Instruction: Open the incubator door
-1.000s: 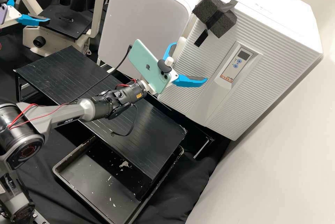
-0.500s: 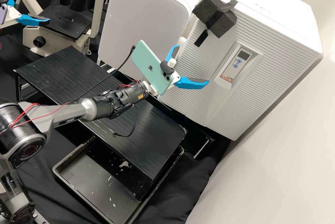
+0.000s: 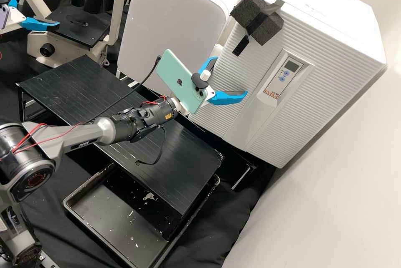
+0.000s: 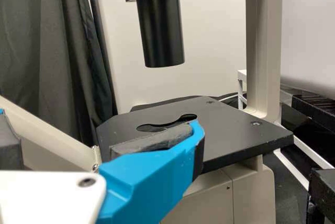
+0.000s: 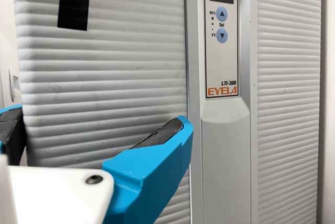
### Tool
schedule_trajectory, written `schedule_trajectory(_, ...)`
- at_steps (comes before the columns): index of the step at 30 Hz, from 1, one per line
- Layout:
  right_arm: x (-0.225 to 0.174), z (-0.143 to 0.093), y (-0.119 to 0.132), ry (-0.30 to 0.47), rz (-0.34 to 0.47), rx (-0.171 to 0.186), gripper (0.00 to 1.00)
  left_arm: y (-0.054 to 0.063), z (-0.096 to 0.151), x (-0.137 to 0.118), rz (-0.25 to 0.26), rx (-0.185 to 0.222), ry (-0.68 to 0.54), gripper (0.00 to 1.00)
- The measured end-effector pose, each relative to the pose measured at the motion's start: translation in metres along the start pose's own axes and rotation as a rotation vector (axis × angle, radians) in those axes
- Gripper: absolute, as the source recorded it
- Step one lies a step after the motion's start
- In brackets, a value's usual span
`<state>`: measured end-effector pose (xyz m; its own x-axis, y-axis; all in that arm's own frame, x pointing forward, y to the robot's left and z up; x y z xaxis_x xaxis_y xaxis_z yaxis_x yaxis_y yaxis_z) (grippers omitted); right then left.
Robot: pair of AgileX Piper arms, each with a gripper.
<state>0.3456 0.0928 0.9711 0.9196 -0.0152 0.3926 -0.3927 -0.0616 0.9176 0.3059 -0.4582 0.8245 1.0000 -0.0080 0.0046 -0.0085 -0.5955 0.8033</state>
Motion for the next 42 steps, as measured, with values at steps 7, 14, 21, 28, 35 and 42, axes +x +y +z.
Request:
schedule_trajectory(7, -0.001, -0.001, 0.001, -0.007, -0.010, -0.021, 0.00, 0.000, 0.000, 0.000, 0.000, 0.000, 0.000, 1.00)
schedule_trajectory(14, -0.005, -0.008, 0.003, -0.034, -0.020, -0.022, 0.00, 0.000, 0.000, 0.000, 0.000, 0.000, 0.000, 1.00)
schedule_trajectory(21, -0.007, -0.013, 0.000, -0.055, -0.026, -0.037, 0.00, 0.000, 0.000, 0.000, 0.000, 0.000, 0.000, 1.00)
schedule_trajectory(28, -0.008, -0.015, 0.001, -0.057, -0.022, -0.050, 0.00, 0.000, 0.000, 0.000, 0.000, 0.000, 0.000, 1.00)
schedule_trajectory(35, -0.008, -0.015, 0.000, -0.059, -0.023, -0.049, 0.00, 0.000, 0.000, 0.000, 0.000, 0.000, 0.000, 1.00)
schedule_trajectory(42, -0.010, -0.017, 0.003, -0.073, -0.030, -0.056, 0.00, 0.000, 0.000, 0.000, 0.000, 0.000, 0.000, 1.00)
